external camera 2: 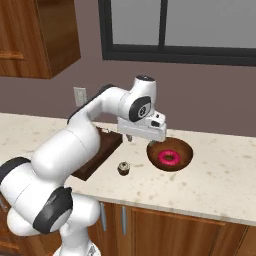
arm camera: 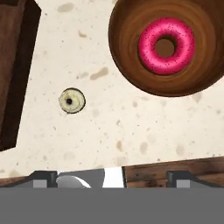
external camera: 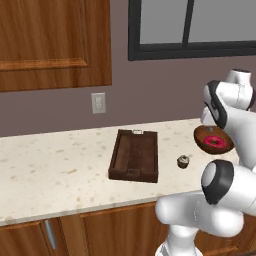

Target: Place the bowl with donut and the cupcake onto the tray.

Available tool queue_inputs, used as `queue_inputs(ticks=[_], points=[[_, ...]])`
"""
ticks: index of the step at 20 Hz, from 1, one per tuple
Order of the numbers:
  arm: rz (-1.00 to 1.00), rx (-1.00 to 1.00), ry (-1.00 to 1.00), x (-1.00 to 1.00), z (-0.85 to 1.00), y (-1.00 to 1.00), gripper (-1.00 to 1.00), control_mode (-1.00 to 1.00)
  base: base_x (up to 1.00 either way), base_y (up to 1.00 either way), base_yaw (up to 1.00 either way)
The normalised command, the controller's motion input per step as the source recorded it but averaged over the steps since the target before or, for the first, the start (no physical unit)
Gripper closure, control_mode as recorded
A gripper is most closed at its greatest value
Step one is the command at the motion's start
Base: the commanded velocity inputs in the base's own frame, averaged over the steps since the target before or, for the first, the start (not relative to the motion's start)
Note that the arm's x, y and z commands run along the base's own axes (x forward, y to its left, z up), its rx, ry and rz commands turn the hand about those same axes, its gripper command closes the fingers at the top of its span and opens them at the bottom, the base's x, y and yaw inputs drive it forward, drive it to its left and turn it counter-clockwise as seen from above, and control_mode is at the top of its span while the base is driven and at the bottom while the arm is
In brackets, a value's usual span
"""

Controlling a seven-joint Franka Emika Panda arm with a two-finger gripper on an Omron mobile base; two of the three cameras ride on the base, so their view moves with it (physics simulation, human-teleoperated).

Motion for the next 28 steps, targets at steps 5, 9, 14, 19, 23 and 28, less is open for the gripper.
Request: queue_inputs(ticks=[5, 9, 14, 19, 23, 28], points=[[-0.34, 0.02, 0.04, 0.19, -0.12, -0.80, -1.00, -1.00, 0.00, 0.00, 0.00], [-0.38, 0.03, 0.00, 0.10, -0.21, -0.53, -1.00, -1.00, 0.00, 0.00, 0.00], [-0.29, 0.10, -0.06, 0.00, -0.43, -0.33, -1.00, -1.00, 0.00, 0.00, 0.00], [-0.24, 0.07, -0.07, 0.00, -0.53, -0.07, -1.00, -1.00, 0.00, 0.00, 0.00], [-0.08, 0.02, -0.06, 0.02, -0.34, 0.01, -1.00, -1.00, 0.00, 0.00, 0.00], [-0.10, 0.00, 0.00, 0.06, -0.23, 0.01, -1.00, -1.00, 0.00, 0.00, 0.00]])
